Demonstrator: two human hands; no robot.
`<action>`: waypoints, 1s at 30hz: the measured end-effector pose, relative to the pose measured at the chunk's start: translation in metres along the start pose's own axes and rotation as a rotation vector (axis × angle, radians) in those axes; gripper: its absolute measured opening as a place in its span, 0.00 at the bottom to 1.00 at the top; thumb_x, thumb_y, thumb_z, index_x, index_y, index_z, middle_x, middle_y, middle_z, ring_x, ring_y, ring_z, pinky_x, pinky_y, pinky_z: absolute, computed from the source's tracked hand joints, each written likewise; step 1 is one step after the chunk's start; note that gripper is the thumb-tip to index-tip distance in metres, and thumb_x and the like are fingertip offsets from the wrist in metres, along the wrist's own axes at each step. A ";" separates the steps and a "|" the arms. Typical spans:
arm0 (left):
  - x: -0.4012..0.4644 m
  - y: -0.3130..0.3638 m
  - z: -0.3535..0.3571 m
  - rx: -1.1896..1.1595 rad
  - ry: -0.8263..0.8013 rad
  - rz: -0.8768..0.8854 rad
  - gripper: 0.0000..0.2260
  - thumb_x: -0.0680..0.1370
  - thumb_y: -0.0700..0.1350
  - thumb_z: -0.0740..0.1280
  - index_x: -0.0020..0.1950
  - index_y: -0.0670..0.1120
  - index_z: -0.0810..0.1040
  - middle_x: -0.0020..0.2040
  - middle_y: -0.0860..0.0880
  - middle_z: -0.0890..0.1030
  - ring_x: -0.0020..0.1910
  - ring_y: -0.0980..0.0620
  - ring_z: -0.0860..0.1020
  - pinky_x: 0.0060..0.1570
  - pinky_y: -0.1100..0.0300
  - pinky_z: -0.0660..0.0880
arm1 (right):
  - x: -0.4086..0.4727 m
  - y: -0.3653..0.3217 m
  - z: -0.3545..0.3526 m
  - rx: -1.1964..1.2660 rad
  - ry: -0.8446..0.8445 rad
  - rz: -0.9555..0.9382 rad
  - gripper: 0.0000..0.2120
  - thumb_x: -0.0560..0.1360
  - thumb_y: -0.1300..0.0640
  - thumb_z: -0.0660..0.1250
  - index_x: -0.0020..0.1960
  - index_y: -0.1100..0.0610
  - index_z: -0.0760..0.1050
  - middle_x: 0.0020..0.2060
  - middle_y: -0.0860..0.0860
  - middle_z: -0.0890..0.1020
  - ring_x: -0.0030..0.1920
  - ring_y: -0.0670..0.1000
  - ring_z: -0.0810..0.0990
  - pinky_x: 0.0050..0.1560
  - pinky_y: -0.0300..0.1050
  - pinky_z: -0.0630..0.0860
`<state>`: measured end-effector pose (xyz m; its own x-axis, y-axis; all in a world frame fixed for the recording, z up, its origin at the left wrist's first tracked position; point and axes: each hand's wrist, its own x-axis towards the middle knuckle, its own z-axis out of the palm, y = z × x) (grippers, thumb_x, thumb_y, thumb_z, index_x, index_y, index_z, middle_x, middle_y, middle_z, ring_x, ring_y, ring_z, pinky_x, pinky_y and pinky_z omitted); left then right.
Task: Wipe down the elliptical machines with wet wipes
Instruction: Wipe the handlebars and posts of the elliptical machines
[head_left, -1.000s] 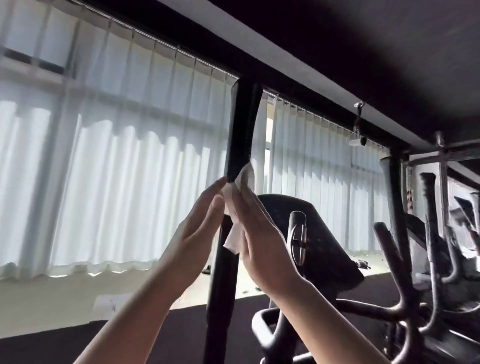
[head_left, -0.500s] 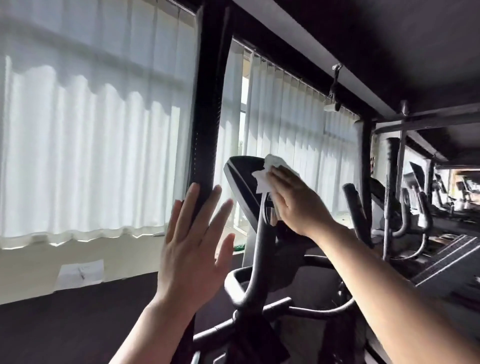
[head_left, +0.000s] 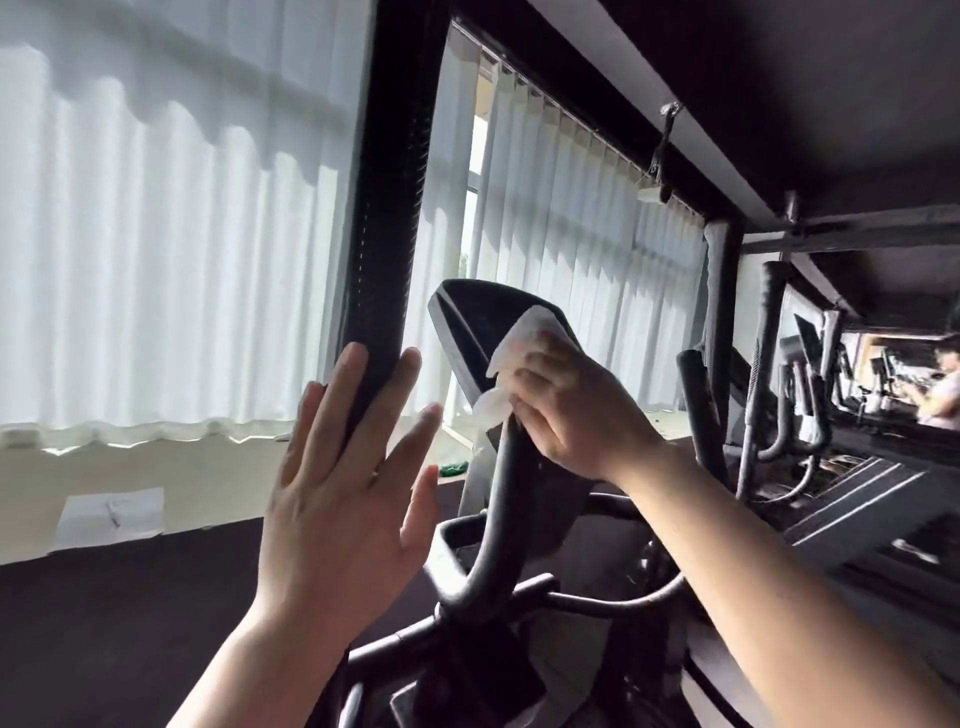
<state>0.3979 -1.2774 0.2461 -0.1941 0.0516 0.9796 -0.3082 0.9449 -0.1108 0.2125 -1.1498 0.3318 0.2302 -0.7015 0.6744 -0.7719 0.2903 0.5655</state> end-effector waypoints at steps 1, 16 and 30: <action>-0.001 0.000 0.000 0.000 0.001 -0.004 0.18 0.77 0.48 0.62 0.62 0.44 0.82 0.76 0.49 0.64 0.80 0.48 0.49 0.78 0.50 0.49 | 0.009 0.008 -0.005 -0.021 0.022 0.026 0.16 0.79 0.56 0.57 0.50 0.63 0.81 0.47 0.57 0.82 0.58 0.60 0.78 0.67 0.53 0.70; -0.023 -0.003 0.006 -0.085 0.074 -0.001 0.13 0.76 0.41 0.65 0.58 0.42 0.83 0.75 0.47 0.67 0.79 0.47 0.53 0.72 0.41 0.63 | -0.099 -0.106 0.057 0.014 -0.025 -0.183 0.12 0.73 0.63 0.61 0.52 0.64 0.80 0.54 0.60 0.82 0.61 0.60 0.77 0.73 0.56 0.64; -0.091 0.005 0.015 -0.136 -0.019 -0.027 0.21 0.75 0.35 0.58 0.66 0.49 0.75 0.75 0.47 0.61 0.80 0.47 0.43 0.69 0.36 0.63 | -0.101 -0.075 0.017 0.181 0.332 0.118 0.15 0.83 0.64 0.55 0.67 0.65 0.72 0.64 0.60 0.78 0.67 0.58 0.73 0.72 0.56 0.67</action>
<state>0.4006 -1.2824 0.1541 -0.2058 0.0205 0.9784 -0.1846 0.9810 -0.0594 0.2370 -1.1115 0.2132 0.2897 -0.4130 0.8634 -0.8899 0.2159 0.4018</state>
